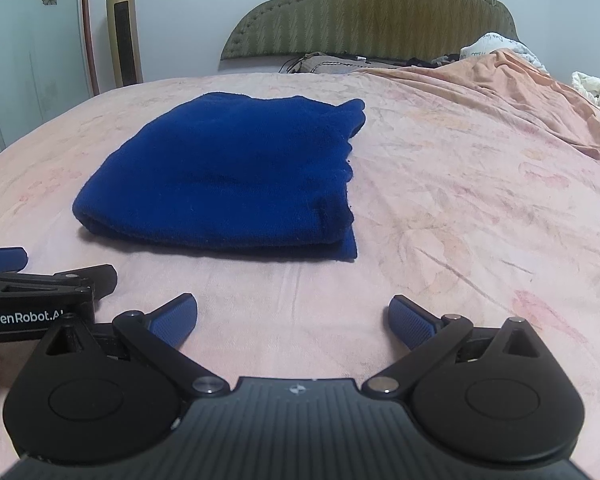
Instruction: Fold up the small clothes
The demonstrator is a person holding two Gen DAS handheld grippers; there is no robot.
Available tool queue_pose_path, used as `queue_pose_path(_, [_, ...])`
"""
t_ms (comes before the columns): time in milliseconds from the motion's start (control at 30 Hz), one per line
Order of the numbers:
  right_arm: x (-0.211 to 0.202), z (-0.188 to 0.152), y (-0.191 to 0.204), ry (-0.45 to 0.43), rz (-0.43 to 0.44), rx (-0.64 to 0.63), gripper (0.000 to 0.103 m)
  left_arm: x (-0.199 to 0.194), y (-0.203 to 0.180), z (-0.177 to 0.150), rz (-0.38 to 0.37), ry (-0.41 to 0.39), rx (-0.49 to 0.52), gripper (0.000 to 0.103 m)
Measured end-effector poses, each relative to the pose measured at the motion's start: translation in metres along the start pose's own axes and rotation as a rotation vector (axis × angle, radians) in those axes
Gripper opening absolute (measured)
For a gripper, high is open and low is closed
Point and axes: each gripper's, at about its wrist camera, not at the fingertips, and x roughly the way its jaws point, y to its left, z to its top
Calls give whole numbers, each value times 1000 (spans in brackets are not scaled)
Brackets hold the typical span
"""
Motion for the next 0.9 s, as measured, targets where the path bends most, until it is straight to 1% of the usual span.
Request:
queue_pose_path(267, [-3,0,-1,-11,-2,4,103,-2,2,0,-15,9,0,103])
queue_pose_path(400, [-11,-1,-5,-31,-24,34,103,-4,2,0,-13,10,-4,103])
queue_pose_path(533, [-18,1,-8,-33,-9,73,103,-8,3,-3,-17,15,2,103])
queue_pose_path(600, [-22,2,-7,-43,-7,64,103,-10,4,-3,-14,16,0,103])
queue_pose_path(667, [-24,3,-2,-56,-27,38,103,-11,2,-3,-7,13,4,103])
queue_pose_path(733, [-23,4,0,-49,-40,20,103,-12,2,-4,-3,13,9,103])
queue_pose_path(833, [-26,5,1,-52,-23,24,103,-11,2,-4,-1,13,9,103])
queue_pose_path(900, [-27,5,2,-56,-27,20,103,-11,1,-4,-1,13,8,103])
